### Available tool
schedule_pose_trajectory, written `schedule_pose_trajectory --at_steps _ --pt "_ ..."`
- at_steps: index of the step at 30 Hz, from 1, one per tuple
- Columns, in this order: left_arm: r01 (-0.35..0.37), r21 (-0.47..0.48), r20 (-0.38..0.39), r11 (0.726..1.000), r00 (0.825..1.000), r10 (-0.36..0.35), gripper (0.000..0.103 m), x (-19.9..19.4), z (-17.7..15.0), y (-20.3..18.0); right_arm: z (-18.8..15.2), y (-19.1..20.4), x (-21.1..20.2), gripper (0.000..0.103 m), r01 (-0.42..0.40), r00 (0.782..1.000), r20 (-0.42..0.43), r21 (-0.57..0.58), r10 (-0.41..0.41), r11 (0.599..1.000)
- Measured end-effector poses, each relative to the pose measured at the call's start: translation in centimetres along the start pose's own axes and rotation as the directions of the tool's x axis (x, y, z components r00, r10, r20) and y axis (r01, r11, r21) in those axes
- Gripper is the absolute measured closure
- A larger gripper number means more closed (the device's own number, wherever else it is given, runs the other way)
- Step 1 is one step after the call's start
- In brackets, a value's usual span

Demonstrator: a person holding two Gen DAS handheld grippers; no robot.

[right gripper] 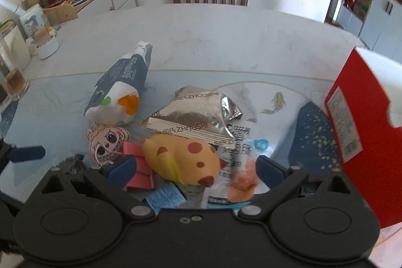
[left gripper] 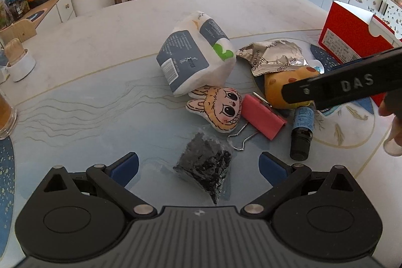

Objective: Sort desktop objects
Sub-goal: 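Lower the left gripper onto the black seaweed bag and close it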

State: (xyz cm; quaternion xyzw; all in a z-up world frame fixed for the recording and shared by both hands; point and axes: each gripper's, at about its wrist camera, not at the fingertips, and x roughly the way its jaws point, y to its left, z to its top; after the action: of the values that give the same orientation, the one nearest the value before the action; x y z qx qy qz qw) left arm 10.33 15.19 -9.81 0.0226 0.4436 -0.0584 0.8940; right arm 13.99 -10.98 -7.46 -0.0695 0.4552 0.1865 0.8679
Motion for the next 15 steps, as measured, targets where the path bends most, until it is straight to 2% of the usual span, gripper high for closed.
schedule_pose_trajectory --at_steps 9,12,15 --pt "0.016 -0.011 0.008 1.0 1.0 -0.016 0.002 0.3 -0.1 0.2 0.1 0.3 1.6 0.006 0.007 0.999 -0.038 0.043 -0.006 0.999" --pt "0.022 -0.015 0.007 1.0 1.0 -0.022 0.007 0.4 -0.2 0.3 -0.1 0.4 1.7 0.007 0.018 0.999 -0.036 0.036 -0.016 0.999" --pt "0.023 -0.015 0.0 1.0 1.0 -0.023 0.017 0.5 -0.3 0.3 -0.1 0.4 1.6 0.01 0.027 0.999 -0.034 0.032 -0.026 0.999"
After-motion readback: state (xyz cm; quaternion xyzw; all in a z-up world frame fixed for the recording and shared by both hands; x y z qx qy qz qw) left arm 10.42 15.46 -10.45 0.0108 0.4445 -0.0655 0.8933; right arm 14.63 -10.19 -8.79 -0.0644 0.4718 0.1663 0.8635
